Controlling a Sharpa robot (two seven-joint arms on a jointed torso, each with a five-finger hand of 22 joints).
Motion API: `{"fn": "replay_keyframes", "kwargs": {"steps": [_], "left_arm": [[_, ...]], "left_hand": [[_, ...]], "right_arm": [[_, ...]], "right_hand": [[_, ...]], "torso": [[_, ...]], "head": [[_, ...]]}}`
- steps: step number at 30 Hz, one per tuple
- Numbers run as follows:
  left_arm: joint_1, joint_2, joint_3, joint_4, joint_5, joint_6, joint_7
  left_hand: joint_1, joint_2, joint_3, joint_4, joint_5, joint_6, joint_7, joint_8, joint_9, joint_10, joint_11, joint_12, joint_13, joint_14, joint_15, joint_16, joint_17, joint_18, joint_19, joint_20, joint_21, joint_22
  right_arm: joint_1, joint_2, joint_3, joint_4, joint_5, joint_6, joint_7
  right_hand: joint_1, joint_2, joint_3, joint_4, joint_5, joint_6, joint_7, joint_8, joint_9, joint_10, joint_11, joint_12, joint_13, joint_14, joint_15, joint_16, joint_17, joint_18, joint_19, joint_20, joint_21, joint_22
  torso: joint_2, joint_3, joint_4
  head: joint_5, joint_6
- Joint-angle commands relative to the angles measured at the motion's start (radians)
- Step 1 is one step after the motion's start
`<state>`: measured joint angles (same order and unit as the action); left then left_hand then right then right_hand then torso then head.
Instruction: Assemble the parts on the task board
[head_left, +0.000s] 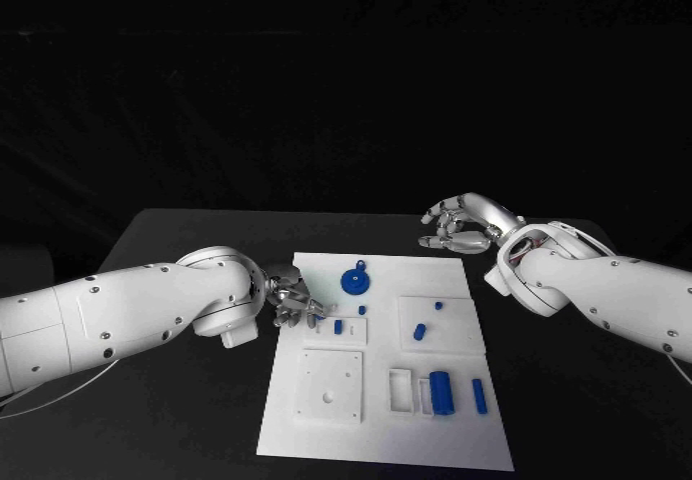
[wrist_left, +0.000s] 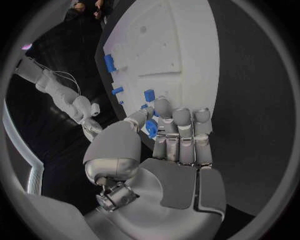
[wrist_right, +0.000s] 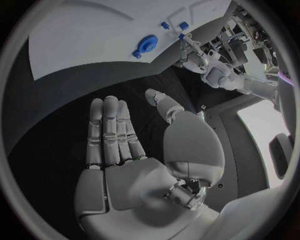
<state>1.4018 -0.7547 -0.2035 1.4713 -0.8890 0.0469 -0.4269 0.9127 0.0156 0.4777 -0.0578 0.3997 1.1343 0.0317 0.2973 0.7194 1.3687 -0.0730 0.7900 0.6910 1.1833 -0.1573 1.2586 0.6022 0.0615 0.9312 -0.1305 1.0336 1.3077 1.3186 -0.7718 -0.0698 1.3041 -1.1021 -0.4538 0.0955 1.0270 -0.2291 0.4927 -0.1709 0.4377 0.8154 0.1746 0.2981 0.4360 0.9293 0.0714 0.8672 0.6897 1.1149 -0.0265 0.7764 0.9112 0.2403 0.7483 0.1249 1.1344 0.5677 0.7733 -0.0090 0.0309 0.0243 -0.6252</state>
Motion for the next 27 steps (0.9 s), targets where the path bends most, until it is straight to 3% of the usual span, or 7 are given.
{"fn": "replay_keyframes", "kwargs": {"steps": [1, 7, 10, 12, 19, 27], "left_arm": [[0.007, 0.006, 0.002, -0.013, 0.094, 0.089, 0.021], [0.034, 0.027, 0.002, -0.056, 0.131, 0.201, 0.022], [0.051, 0.052, 0.002, -0.090, 0.141, 0.285, 0.008], [0.058, 0.069, 0.002, -0.111, 0.141, 0.305, 0.003], [0.072, 0.112, 0.002, -0.164, 0.131, 0.392, -0.021], [0.080, 0.141, -0.001, -0.177, 0.024, 0.426, -0.025]], "left_hand": [[0.001, 0.011, 0.157, -0.163, -0.006, 0.003, 0.002, 0.005, 0.002, -0.005, -0.003, 0.007, 0.000, 0.000, 0.002, 0.004, -0.001, -0.012, 0.002, -0.116, 0.001, 0.016], [0.000, 0.017, 0.162, -0.180, -0.001, 0.002, 0.001, 0.008, 0.012, -0.008, -0.004, 0.011, 0.003, -0.003, 0.005, 0.009, 0.002, -0.013, -0.001, -0.114, 0.002, 0.018], [-0.003, 0.018, 0.164, -0.191, 0.007, 0.003, 0.000, 0.009, 0.019, -0.009, -0.005, 0.015, 0.005, -0.004, 0.007, 0.013, 0.004, -0.013, -0.003, -0.112, 0.004, 0.018], [-0.004, 0.020, 0.165, -0.194, 0.009, 0.003, 0.000, 0.010, 0.021, -0.009, -0.005, 0.016, 0.005, -0.005, 0.007, 0.015, 0.004, -0.013, -0.003, -0.112, 0.004, 0.018], [-0.007, 0.024, 0.166, -0.201, 0.016, 0.002, 0.000, 0.010, 0.026, -0.010, -0.006, 0.019, 0.006, -0.005, 0.009, 0.018, 0.005, -0.014, -0.004, -0.111, 0.005, 0.019], [-0.008, 0.026, 0.166, -0.205, 0.019, 0.002, -0.001, 0.011, 0.029, -0.010, -0.006, 0.020, 0.007, -0.005, 0.009, 0.020, 0.006, -0.013, -0.005, -0.110, 0.006, 0.019]], "right_arm": [[-0.001, 0.002, 0.000, 0.000, 0.000, 0.012, 0.008], [-0.001, 0.004, 0.000, -0.002, 0.001, 0.012, 0.008], [-0.001, 0.006, 0.000, -0.002, 0.001, 0.012, 0.008], [-0.001, 0.007, 0.000, -0.003, 0.001, 0.012, 0.008], [-0.001, 0.010, 0.000, -0.003, 0.002, 0.012, 0.007], [-0.001, 0.011, 0.000, -0.003, 0.003, 0.012, 0.007]], "right_hand": [[-0.012, 0.002, -0.004, 0.002, 0.007, 0.000, 0.006, 0.006, 0.000, -0.006, 0.001, 0.005, -0.002, 0.006, 0.001, -0.004, 0.002, 0.019, -0.001, 0.008, -0.004, 0.001], [-0.012, 0.002, -0.004, 0.003, 0.007, -0.001, 0.006, 0.006, 0.000, -0.006, 0.001, 0.005, -0.002, 0.006, 0.001, -0.004, 0.002, 0.020, -0.001, 0.008, -0.004, 0.001], [-0.013, 0.002, -0.005, 0.003, 0.008, -0.001, 0.006, 0.007, 0.000, -0.006, 0.001, 0.005, -0.002, 0.006, 0.001, -0.004, 0.002, 0.020, -0.001, 0.008, -0.004, 0.002], [-0.013, 0.002, -0.005, 0.003, 0.008, -0.001, 0.006, 0.007, 0.000, -0.006, 0.001, 0.006, -0.003, 0.006, 0.001, -0.004, 0.002, 0.020, -0.001, 0.009, -0.004, 0.002], [-0.013, 0.002, -0.005, 0.003, 0.008, -0.001, 0.006, 0.006, 0.000, -0.006, 0.001, 0.006, -0.003, 0.006, 0.001, -0.004, 0.002, 0.020, -0.001, 0.009, -0.004, 0.002], [-0.013, 0.002, -0.005, 0.003, 0.008, -0.001, 0.006, 0.007, 0.000, -0.006, 0.001, 0.006, -0.003, 0.006, 0.001, -0.004, 0.002, 0.020, -0.001, 0.009, -0.004, 0.002]], "torso": [[0.000, -0.0003, 0.0001], [0.000, -0.0003, 0.0006], [0.000, -0.0001, 0.0009], [0.000, -0.0002, 0.0007], [0.000, 0.0002, -0.0003], [0.000, 0.0004, 0.0007]], "head": [[0.001, 0.000], [0.002, -0.002], [0.003, -0.003], [0.005, -0.003], [0.006, -0.004], [0.008, -0.007]]}}
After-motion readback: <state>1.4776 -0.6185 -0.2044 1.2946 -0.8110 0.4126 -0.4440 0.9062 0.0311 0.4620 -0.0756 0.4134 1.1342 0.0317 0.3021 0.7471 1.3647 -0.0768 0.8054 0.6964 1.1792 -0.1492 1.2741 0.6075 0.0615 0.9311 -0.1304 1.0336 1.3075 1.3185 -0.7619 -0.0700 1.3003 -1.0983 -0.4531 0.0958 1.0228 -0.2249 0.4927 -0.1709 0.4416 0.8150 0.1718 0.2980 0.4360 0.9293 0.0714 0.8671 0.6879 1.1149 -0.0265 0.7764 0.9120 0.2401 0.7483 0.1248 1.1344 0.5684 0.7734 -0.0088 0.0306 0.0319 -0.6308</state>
